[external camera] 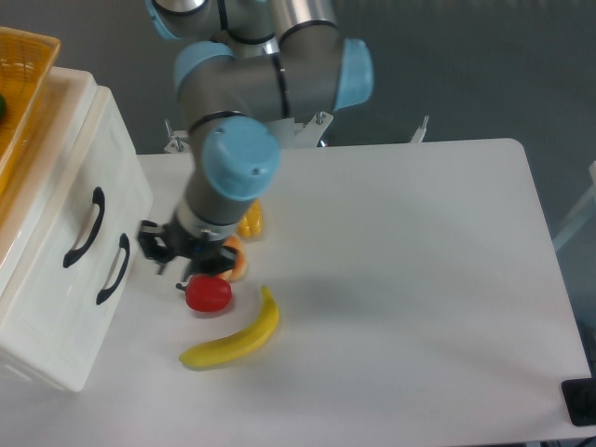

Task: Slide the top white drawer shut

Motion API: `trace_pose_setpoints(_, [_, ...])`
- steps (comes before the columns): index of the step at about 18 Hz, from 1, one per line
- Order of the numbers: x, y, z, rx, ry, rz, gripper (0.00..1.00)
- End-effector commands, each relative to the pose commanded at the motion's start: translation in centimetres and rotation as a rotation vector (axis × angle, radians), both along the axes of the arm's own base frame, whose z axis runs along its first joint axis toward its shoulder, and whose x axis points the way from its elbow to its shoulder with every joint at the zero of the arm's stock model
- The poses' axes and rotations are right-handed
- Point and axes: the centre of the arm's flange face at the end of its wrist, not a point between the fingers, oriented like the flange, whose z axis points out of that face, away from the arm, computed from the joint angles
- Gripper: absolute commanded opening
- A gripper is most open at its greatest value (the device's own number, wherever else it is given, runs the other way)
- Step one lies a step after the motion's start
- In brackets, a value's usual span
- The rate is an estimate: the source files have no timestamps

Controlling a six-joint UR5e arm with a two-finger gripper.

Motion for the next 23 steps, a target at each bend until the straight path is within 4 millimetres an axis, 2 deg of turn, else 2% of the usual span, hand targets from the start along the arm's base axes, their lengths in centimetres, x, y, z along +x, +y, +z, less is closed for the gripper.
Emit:
trace_pose_setpoints(5, [-6.8, -3.8, -2.8, -0.056, 0.032, 0.057, 0.70])
trace_pose_setpoints(6, [-7.9, -4.6, -3.0, -0.070, 0.057, 0.070, 0.75])
trace_pose_setpoints(8, [-9.5, -5.5, -3.6, -0.091, 0.095, 0.088, 1.00])
trace_pose_setpoints(13, [-13.3, -7.2, -3.7, -0.041, 0.182, 0.107, 1.00])
trace_pose_setpoints(19, [-18.2, -9.9, -7.1, -0.021, 0.234, 0.026, 1.00])
trace_pose_setpoints(23, [-21.0, -13.4, -9.0, -0.059, 0.261, -0.121, 1.00])
